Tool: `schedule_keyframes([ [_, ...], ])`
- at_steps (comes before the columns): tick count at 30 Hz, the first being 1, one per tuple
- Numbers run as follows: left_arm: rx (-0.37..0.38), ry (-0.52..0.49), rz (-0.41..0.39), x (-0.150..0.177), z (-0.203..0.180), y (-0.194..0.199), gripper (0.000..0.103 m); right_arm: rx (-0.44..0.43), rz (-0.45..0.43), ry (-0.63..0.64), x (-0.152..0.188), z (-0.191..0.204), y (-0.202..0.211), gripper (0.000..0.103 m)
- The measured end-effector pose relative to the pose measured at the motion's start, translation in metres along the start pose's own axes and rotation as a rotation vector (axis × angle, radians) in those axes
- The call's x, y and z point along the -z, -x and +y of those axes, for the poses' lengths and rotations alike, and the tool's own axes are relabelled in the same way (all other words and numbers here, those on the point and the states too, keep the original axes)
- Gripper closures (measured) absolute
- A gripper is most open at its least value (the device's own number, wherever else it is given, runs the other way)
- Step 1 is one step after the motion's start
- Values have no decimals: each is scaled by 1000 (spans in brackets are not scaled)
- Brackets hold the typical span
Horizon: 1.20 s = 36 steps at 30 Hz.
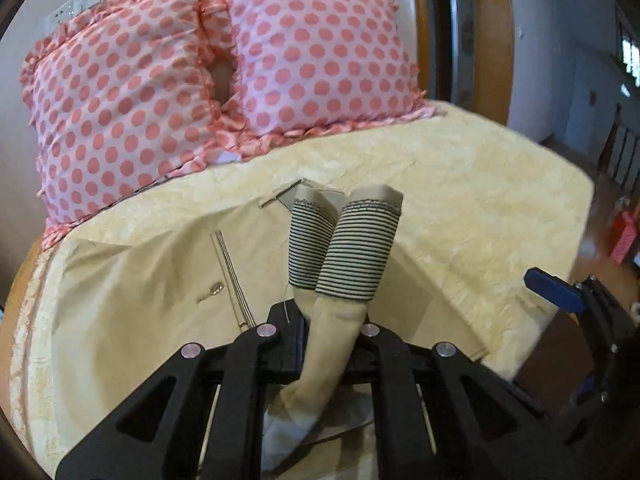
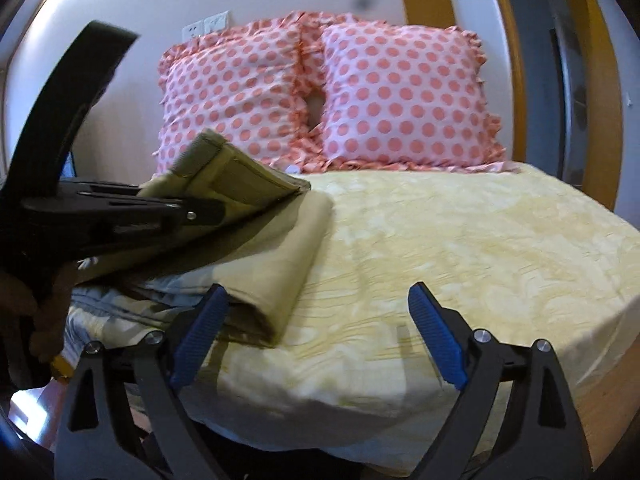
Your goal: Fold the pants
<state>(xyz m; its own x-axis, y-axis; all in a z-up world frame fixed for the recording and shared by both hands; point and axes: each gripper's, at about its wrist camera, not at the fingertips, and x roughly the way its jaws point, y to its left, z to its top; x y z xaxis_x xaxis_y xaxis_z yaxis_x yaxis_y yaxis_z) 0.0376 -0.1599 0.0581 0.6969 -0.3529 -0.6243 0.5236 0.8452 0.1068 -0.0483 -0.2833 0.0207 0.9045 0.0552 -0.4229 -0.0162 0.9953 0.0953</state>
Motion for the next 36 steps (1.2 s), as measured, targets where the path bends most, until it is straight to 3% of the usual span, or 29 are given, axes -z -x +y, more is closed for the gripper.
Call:
schedule_keyframes([
  [6, -6, -57, 20, 20, -25, -11, 93, 134, -8, 1, 0, -29, 17, 11],
  [9, 17, -28, 29, 25, -23, -1, 80, 192, -16, -18, -5, -44, 21, 11],
  [10, 56, -22, 19, 26, -21, 11, 68, 199, -28, -26, -8, -48, 24, 11],
  [11, 87, -19, 4, 28, -21, 22, 40, 205, -51, -37, -15, -52, 26, 11],
  [13, 171, 3, -88, 35, -11, 60, 10, 189, -91, -44, -29, -53, 28, 11],
  [15, 143, 22, -137, 35, 8, 84, 10, 122, -138, -29, -49, -43, 27, 11],
  [17, 16, 83, -137, 29, 43, 87, 9, 32, -148, -9, -63, -27, 21, 11],
  [20, -171, 223, -26, 26, 105, 59, 4, -170, -90, -7, -79, 8, -7, 11],
  [22, -221, 286, 18, 31, 132, 42, 4, -257, -27, -5, -82, 31, -31, 11],
  [25, -265, 326, 93, 45, 151, 22, 4, -266, 63, 71, -80, 61, -63, 11],
  [29, -229, 307, 147, 61, 143, 16, 4, -196, 316, 105, -56, 72, -100, 11],
  [36, -216, 302, 148, 76, 133, 19, 4, -168, 316, 112, -39, 66, -83, 11],
])
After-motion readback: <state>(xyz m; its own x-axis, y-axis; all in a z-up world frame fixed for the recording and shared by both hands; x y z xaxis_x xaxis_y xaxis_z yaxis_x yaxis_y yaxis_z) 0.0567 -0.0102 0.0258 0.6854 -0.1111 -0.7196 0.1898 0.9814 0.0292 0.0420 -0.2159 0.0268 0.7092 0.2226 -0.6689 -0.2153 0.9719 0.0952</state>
